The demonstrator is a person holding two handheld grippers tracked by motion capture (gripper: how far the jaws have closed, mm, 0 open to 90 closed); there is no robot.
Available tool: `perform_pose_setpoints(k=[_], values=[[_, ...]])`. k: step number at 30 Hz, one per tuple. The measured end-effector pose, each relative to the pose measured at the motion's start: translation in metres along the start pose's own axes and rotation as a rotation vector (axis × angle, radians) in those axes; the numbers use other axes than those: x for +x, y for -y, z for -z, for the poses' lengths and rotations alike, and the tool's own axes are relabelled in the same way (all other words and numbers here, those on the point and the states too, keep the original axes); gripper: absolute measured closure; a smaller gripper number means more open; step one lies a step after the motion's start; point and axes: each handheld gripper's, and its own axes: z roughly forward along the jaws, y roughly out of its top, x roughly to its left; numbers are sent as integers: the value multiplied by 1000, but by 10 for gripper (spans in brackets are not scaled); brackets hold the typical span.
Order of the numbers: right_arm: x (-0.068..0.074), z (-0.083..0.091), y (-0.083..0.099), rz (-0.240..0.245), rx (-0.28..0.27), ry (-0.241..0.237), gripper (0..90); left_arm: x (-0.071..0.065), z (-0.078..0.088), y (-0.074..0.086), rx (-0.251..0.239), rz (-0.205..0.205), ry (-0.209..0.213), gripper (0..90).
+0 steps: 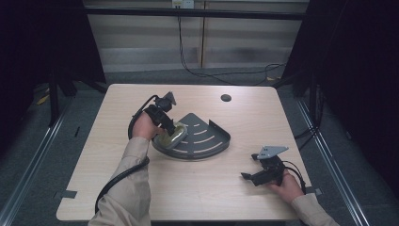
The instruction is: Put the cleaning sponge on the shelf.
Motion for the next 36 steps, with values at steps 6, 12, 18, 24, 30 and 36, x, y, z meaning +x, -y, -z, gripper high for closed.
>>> perform_pose_setpoints(k=[6, 12, 18, 24, 30, 36], values=[[0, 0, 0, 0, -1, -2, 100, 2, 2, 5, -6, 9, 3, 246], [0, 0, 0, -1, -1, -1, 101, 3, 5, 9, -14, 16, -4, 236], [0, 0, 0, -1, -1, -1, 101, 3, 8, 13, -20, 19, -9, 216], [0, 0, 0, -2, 0, -1, 101, 4, 10, 19, -21, 19, -5, 207], [0, 0, 0, 1, -2, -2, 101, 5, 12, 24, -39, 24, 12, 203], [0, 0, 0, 1, -2, -2, 101, 4, 16, 28, -43, 18, 10, 199]])
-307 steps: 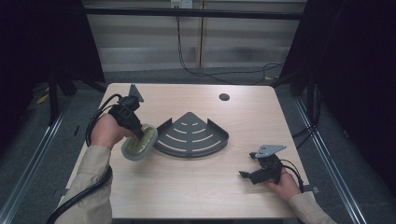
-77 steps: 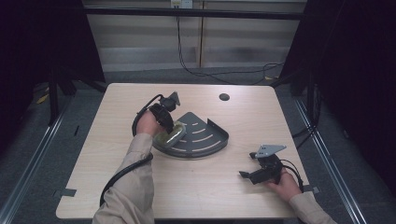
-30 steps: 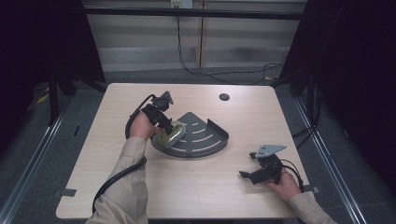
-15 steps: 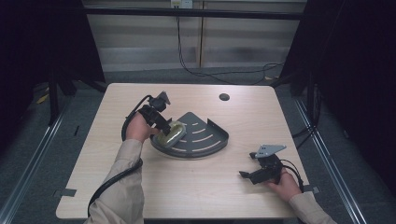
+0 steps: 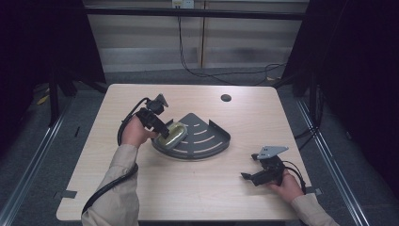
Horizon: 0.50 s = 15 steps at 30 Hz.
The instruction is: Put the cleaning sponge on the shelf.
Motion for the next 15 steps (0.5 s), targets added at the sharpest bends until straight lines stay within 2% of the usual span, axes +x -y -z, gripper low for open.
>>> perform_pose_setpoints(k=[15], values=[[0, 0, 0, 0, 0, -1, 101, 8, 2, 23, -3, 14, 0, 200]])
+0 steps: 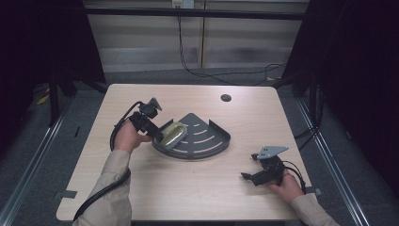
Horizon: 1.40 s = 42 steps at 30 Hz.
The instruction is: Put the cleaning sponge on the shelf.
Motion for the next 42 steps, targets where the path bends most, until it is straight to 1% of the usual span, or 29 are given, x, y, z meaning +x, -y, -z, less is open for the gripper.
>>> perform_pose_setpoints(k=[1, 3, 4, 8, 9, 10, 11, 12, 13, 19, 21, 22, 23, 24, 25, 28, 33, 35, 36, 37, 38, 39, 41, 42], values=[[0, 0, 0, -1, 0, 0, 101, 0, 0, 2, -5, 6, 1, 200], [0, 0, 0, 0, 0, 0, 101, 2, 0, 5, -4, 3, 4, 199], [0, 0, 0, -1, 0, -1, 101, 2, 0, 6, -9, 10, 5, 200], [0, 0, 0, 3, 1, 1, 101, 4, 0, 13, -14, 10, 3, 199], [0, 0, 0, -1, 3, 0, 101, 4, 0, 17, -20, 13, 7, 200], [0, 0, 0, -1, 3, 0, 101, 4, 0, 17, -20, 13, 7, 200], [0, 0, 0, 1, 3, 2, 101, 6, -1, 21, -19, 8, 8, 200], [0, 0, 0, 1, 3, 2, 101, 6, -1, 21, -19, 8, 8, 200], [0, 0, 0, -1, 3, 0, 101, 6, -2, 24, -19, 7, 6, 200], [0, 0, 0, 2, 1, 0, 101, 11, -5, 37, -32, 31, 10, 201], [0, 0, 0, 1, 2, 0, 101, 13, -6, 42, -34, 30, 17, 201], [0, 0, 0, 0, 2, 0, 101, 14, -7, 44, -37, 38, 14, 201], [0, 0, 0, 1, 1, 1, 101, 15, -8, 48, -36, 38, 11, 201], [0, 0, 0, 1, 1, 1, 101, 15, -8, 48, -36, 38, 11, 201], [0, 0, 0, 2, 1, 1, 101, 16, -9, 53, -37, 43, 13, 201], [0, 0, 0, 2, 1, -1, 101, 17, -10, 57, -41, 38, 8, 201], [0, 0, 0, 1, 2, 1, 101, 19, -13, 68, -53, 55, 16, 201], [0, 0, 0, 1, 1, 0, 101, 20, -16, 75, -54, 50, 13, 201], [0, 0, 0, 1, 1, 0, 101, 20, -16, 75, -54, 50, 13, 201], [0, 0, 0, 1, 1, 1, 101, 19, -17, 79, -49, 57, 20, 201], [0, 0, 0, 1, 2, 0, 101, 20, -18, 81, -53, 55, 14, 201], [0, 0, 0, 1, 2, 0, 101, 20, -18, 81, -53, 55, 14, 201], [0, 0, 0, 0, 2, 0, 101, 21, -20, 88, -53, 63, 18, 201], [0, 0, 0, 0, 2, 0, 101, 21, -20, 88, -53, 63, 18, 200]])
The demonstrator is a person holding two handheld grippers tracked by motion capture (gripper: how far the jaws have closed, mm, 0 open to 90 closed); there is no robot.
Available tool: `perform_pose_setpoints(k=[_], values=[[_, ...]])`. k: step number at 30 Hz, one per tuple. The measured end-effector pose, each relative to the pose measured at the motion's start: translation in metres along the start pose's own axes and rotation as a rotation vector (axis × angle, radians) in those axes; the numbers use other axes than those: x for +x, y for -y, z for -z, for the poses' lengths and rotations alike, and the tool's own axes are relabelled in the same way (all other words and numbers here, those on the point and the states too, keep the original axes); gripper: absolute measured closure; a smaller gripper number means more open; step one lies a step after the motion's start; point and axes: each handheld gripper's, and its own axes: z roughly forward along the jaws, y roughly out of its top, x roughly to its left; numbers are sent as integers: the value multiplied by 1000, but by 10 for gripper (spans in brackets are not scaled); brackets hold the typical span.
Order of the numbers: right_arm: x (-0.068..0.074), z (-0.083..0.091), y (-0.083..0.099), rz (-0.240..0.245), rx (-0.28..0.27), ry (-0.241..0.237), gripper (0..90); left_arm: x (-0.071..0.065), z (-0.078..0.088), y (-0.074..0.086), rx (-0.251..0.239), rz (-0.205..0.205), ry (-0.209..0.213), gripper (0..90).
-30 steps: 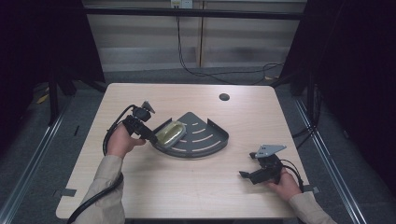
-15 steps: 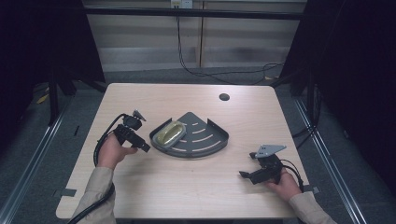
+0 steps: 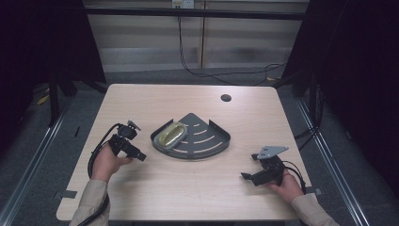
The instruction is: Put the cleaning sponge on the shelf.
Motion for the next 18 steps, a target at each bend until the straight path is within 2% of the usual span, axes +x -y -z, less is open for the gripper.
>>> perform_pose_setpoints(k=[7, 9, 15, 18], values=[[0, 0, 0, -1, 0, 0, 101, 4, -5, 20, -17, 14, 7, 201], [0, 0, 0, 0, -1, -1, 101, 5, -5, 21, -6, 16, 10, 201], [0, 0, 0, -1, 0, 2, 101, 6, -1, 25, -25, 25, -4, 203], [0, 0, 0, 0, -1, 2, 101, 5, 1, 23, -26, 22, 3, 203]])
